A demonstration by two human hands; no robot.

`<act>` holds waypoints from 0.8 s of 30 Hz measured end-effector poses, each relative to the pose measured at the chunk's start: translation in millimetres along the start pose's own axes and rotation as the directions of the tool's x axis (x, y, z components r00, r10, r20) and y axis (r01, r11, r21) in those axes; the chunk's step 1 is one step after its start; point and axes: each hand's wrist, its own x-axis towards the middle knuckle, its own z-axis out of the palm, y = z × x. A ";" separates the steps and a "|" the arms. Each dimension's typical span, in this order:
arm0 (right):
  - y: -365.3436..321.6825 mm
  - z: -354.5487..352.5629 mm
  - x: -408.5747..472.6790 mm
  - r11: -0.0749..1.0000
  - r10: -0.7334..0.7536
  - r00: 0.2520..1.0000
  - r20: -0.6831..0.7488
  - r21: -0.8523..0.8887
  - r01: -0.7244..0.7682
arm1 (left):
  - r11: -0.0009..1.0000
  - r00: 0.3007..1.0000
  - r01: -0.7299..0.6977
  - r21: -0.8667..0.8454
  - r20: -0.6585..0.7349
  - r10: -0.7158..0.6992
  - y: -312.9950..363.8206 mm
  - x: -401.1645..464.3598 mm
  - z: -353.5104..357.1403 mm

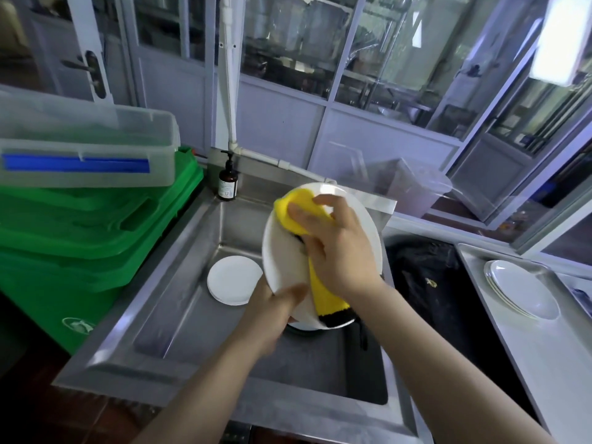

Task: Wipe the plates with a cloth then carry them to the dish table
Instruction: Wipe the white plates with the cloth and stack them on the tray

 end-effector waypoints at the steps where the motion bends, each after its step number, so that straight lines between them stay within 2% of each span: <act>1: -4.4 0.1 -4.1 0.998 -0.066 0.997 0.050 0.023 0.065 | 1.000 1.000 -0.012 0.000 0.017 0.012 0.5 -0.3 -2.3; 3: -3.3 -1.5 -9.0 0.991 -0.130 0.988 0.085 0.033 0.127 | 0.999 0.999 -0.032 0.016 0.041 0.031 2.6 -1.4 -4.8; 4: 0.9 -2.2 -8.5 0.993 -0.115 0.991 0.063 0.020 0.114 | 0.999 0.999 -0.033 0.020 0.037 0.032 3.7 -1.8 -5.0; 6: 11.0 -3.0 -4.4 0.999 0.028 0.999 -0.041 -0.019 -0.029 | 0.999 0.999 -0.035 0.005 0.019 0.035 5.2 -1.7 -3.9; 8: 22.7 -4.9 3.5 0.971 0.235 0.964 -0.120 -0.014 -0.239 | 0.999 0.999 -0.044 -0.023 0.020 0.044 7.1 -1.9 -1.5; 9: 27.2 -5.9 7.8 0.953 0.299 0.946 -0.127 -0.005 -0.302 | 0.999 0.999 -0.045 -0.027 0.020 0.046 8.2 -2.6 -0.8; 11: 27.8 -6.2 13.4 0.945 0.326 0.941 -0.096 -0.006 -0.328 | 0.999 0.999 -0.041 -0.019 0.019 0.041 7.7 -2.9 -2.1; 13: 16.5 -3.9 14.0 0.961 0.275 0.960 -0.049 0.024 -0.274 | 0.999 0.999 -0.032 0.011 0.024 0.031 6.1 -2.4 -3.9; 16: -6.9 2.4 7.0 0.993 0.071 0.995 0.064 0.087 -0.076 | 0.997 0.998 -0.045 0.057 0.056 0.042 8.3 -1.6 -5.9; 19: -14.4 5.9 1.5 0.987 -0.080 0.982 0.168 0.148 0.055 | 0.997 0.994 -0.073 0.036 0.081 0.070 13.5 -0.8 -12.5; 24: -16.0 7.2 -3.1 0.980 -0.163 0.935 0.316 0.161 0.117 | 0.988 0.977 -0.113 -0.103 0.171 0.129 21.2 3.6 -32.0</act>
